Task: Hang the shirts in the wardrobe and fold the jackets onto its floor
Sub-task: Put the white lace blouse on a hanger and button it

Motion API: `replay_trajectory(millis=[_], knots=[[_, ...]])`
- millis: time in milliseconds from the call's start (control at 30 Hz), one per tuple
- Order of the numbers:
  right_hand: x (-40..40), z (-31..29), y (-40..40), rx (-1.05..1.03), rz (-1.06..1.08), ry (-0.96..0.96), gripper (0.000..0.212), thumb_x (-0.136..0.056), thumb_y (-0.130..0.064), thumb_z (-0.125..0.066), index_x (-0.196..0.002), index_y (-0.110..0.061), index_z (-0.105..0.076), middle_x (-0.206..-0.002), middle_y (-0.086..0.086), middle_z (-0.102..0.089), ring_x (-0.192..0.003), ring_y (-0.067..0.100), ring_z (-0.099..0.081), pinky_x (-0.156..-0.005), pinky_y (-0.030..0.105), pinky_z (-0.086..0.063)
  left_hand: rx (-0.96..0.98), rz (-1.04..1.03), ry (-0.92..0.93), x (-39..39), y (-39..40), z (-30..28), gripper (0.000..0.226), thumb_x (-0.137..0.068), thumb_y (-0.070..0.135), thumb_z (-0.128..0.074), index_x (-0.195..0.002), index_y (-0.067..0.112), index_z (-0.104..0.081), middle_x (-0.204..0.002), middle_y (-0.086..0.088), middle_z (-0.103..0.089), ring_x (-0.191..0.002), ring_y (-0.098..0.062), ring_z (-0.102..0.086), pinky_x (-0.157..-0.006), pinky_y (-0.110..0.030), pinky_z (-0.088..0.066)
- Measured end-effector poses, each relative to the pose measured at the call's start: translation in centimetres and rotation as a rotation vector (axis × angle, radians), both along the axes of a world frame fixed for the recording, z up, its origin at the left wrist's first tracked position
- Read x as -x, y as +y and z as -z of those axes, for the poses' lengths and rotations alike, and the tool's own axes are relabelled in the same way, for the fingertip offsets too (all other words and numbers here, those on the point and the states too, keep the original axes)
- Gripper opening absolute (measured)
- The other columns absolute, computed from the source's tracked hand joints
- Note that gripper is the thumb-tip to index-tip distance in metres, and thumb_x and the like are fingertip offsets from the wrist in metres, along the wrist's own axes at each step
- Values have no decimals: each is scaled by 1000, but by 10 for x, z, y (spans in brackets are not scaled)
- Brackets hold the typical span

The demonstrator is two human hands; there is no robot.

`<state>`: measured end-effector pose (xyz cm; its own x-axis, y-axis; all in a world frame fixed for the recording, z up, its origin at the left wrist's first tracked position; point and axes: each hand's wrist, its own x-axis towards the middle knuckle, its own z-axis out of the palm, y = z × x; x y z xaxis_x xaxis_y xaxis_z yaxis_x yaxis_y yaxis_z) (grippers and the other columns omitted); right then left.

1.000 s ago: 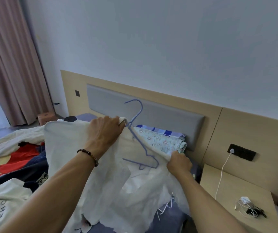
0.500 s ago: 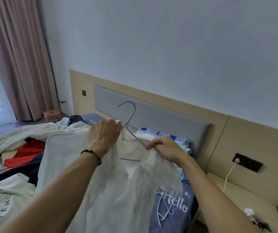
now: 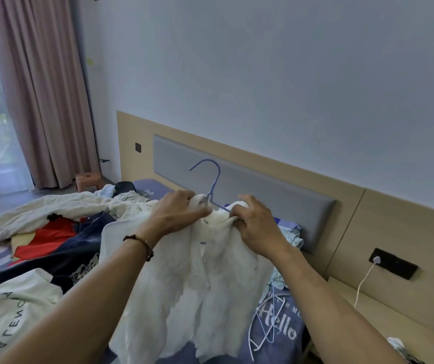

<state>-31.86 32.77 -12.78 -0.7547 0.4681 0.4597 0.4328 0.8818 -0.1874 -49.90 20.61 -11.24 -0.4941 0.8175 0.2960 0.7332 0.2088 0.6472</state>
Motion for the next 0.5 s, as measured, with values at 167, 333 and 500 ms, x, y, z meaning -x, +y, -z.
replay_trajectory(millis=[167, 333, 500], knots=[[-17, -3, 5, 555, -166, 149, 9, -99, -19, -55, -92, -20, -60, -88, -9, -63, -80, 1, -58, -73, 23, -42, 242, 253, -99, -16, -31, 1, 41, -73, 18, -82, -106, 25, -60, -96, 7, -64, -89, -13, -60, -74, -23, -47], [-51, 1, -5, 691, -282, 186, 10, -98, -16, -57, -89, -18, -63, -81, -14, -65, -73, -6, -59, -69, 14, -47, 144, 142, -50, -48, -56, 17, 12, -86, 21, -74, -96, 22, -67, -94, 1, -65, -89, -17, -59, -91, -45, -50], [-98, -12, -13, 630, -265, 230, 18, -87, -15, -52, -71, -10, -59, -67, -5, -58, -67, 13, -53, -65, 33, -45, 165, 69, -193, -120, -80, -6, 13, -93, 34, -64, -102, 26, -69, -101, 0, -69, -97, -20, -64, -93, -42, -52]])
